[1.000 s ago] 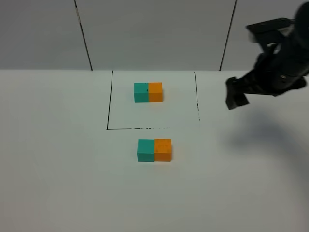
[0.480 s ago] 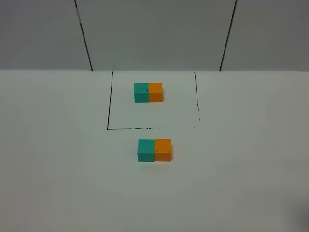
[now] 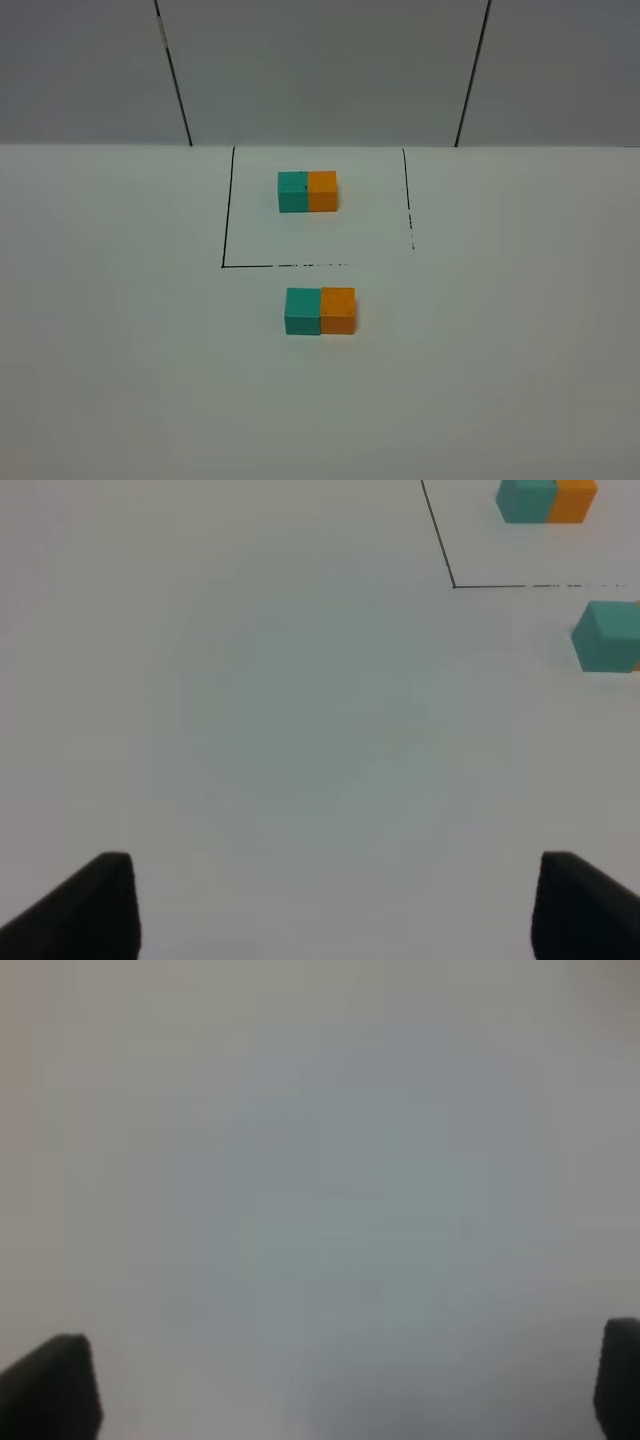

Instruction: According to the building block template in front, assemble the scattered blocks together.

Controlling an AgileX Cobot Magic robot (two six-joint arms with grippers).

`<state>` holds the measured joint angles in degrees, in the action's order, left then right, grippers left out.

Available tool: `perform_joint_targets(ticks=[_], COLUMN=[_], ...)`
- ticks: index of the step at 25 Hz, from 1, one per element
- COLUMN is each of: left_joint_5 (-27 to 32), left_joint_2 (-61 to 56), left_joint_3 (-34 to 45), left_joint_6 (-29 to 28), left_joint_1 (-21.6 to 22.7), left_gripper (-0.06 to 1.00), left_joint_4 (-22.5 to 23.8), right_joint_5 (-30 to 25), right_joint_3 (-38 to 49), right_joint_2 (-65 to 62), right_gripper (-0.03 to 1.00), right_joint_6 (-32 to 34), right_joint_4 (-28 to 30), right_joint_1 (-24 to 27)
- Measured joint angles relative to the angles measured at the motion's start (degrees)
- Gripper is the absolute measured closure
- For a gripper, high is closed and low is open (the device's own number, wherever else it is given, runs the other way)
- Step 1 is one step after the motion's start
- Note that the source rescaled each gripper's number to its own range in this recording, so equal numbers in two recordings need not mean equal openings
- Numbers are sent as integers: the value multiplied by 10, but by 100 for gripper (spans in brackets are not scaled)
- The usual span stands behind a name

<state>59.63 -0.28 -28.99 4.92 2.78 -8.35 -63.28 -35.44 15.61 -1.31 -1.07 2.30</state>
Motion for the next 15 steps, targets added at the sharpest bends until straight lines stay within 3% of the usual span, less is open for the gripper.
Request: perform_joint_targets(ticks=[8,15], left_joint_5=[0,0], left_joint_2=[0,0], left_joint_3=[0,0], left_joint_6=[0,0], left_joint_1=[0,0], left_gripper=[27,27], left_joint_4=[0,0], right_joint_5=[4,26], right_joint_3=[2,58], right_joint_2=[-95,-132], right_gripper=[-3,-1], right_joint_6=[1,1], right_joint_4=[-4,-27], right_joint_1=[-9,-9])
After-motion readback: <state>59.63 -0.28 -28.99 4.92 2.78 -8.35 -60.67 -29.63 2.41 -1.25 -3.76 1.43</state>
